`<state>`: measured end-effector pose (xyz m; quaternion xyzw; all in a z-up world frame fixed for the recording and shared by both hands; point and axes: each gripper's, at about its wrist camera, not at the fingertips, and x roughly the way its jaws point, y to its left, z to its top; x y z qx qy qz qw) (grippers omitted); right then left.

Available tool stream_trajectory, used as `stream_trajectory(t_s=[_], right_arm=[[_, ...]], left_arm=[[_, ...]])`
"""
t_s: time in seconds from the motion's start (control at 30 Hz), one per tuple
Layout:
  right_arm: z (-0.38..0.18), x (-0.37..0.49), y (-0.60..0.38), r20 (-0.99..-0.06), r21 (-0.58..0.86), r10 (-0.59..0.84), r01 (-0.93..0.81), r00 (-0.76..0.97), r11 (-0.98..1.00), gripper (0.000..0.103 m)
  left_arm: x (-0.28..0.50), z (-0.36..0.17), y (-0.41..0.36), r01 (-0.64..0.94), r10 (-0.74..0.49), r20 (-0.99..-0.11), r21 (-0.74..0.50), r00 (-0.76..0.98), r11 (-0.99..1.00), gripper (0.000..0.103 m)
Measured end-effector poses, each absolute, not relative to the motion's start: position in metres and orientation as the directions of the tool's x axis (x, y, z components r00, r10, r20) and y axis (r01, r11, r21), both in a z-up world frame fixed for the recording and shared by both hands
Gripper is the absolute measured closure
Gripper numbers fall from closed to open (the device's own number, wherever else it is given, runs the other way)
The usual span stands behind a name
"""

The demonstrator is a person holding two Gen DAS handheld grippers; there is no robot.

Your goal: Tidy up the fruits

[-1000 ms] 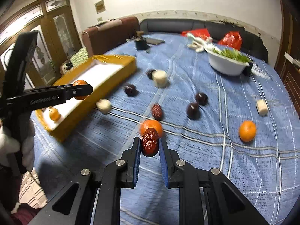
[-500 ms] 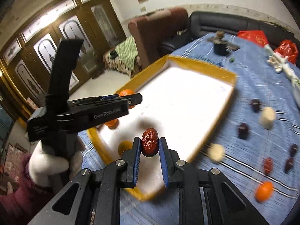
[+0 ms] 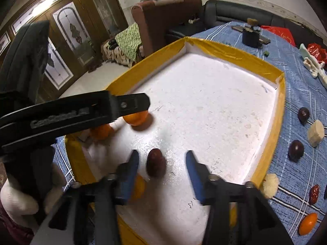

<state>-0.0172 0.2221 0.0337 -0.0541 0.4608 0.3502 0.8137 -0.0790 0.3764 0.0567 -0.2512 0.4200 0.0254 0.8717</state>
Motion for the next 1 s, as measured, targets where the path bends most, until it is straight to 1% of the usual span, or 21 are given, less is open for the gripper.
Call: stream_trajectory(t_s=[0.03, 0.07, 0.13, 0.2, 0.3, 0.4, 0.47, 0.57, 0.6, 0.77, 0.9, 1.0], right_arm=[[0.038, -0.019, 0.219, -0.779, 0.241, 0.529, -0.618, 0.337, 0.748, 0.048], [0.041, -0.021, 0.215, -0.77, 0.248, 0.539, -0.618, 0.342, 0.746, 0.048], [0.049, -0.029, 0.202, -0.747, 0.256, 0.557, -0.617, 0.362, 0.744, 0.048], [0.058, -0.04, 0.18, -0.722, 0.265, 0.573, -0.611, 0.387, 0.746, 0.048], [0.066, -0.054, 0.136, -0.693, 0.263, 0.57, -0.58, 0.442, 0.771, 0.048], [0.069, -0.059, 0.075, -0.68, 0.246, 0.515, -0.499, 0.523, 0.831, 0.048], [0.063, -0.056, 0.029, -0.697, 0.225, 0.443, -0.414, 0.565, 0.882, 0.048], [0.047, -0.042, -0.024, -0.741, 0.224, 0.353, -0.285, 0.571, 0.932, 0.048], [0.043, -0.038, -0.037, -0.75, 0.238, 0.346, -0.257, 0.565, 0.937, 0.048], [0.033, -0.029, -0.045, -0.744, 0.276, 0.375, -0.258, 0.554, 0.926, 0.048], [0.028, -0.024, -0.032, -0.723, 0.311, 0.433, -0.305, 0.538, 0.9, 0.048], [0.02, -0.019, -0.021, -0.728, 0.319, 0.457, -0.338, 0.511, 0.886, 0.048]], left_arm=[[-0.084, 0.061, 0.377, -0.28, -0.148, -0.747, -0.414, 0.648, 0.866, 0.025], [-0.089, 0.064, 0.377, -0.303, -0.127, -0.749, -0.41, 0.65, 0.86, 0.022], [-0.102, 0.074, 0.378, -0.317, -0.119, -0.724, -0.435, 0.68, 0.843, 0.02], [-0.109, 0.081, 0.378, -0.301, -0.143, -0.696, -0.474, 0.703, 0.827, 0.019], [-0.113, 0.091, 0.364, -0.264, -0.167, -0.678, -0.484, 0.716, 0.834, 0.019], [-0.11, 0.096, 0.346, -0.239, -0.167, -0.683, -0.459, 0.711, 0.856, 0.019], [-0.107, 0.097, 0.331, -0.211, -0.174, -0.685, -0.439, 0.707, 0.873, 0.019], [-0.1, 0.095, 0.302, -0.168, -0.187, -0.695, -0.409, 0.695, 0.897, 0.019], [-0.098, 0.094, 0.294, -0.157, -0.188, -0.702, -0.395, 0.687, 0.905, 0.019], [-0.082, 0.09, 0.245, -0.073, -0.199, -0.753, -0.311, 0.628, 0.948, 0.019], [-0.08, 0.099, 0.216, -0.01, -0.161, -0.75, -0.217, 0.641, 0.976, 0.019], [-0.075, 0.097, 0.205, 0.007, -0.151, -0.757, -0.191, 0.635, 0.982, 0.019]])
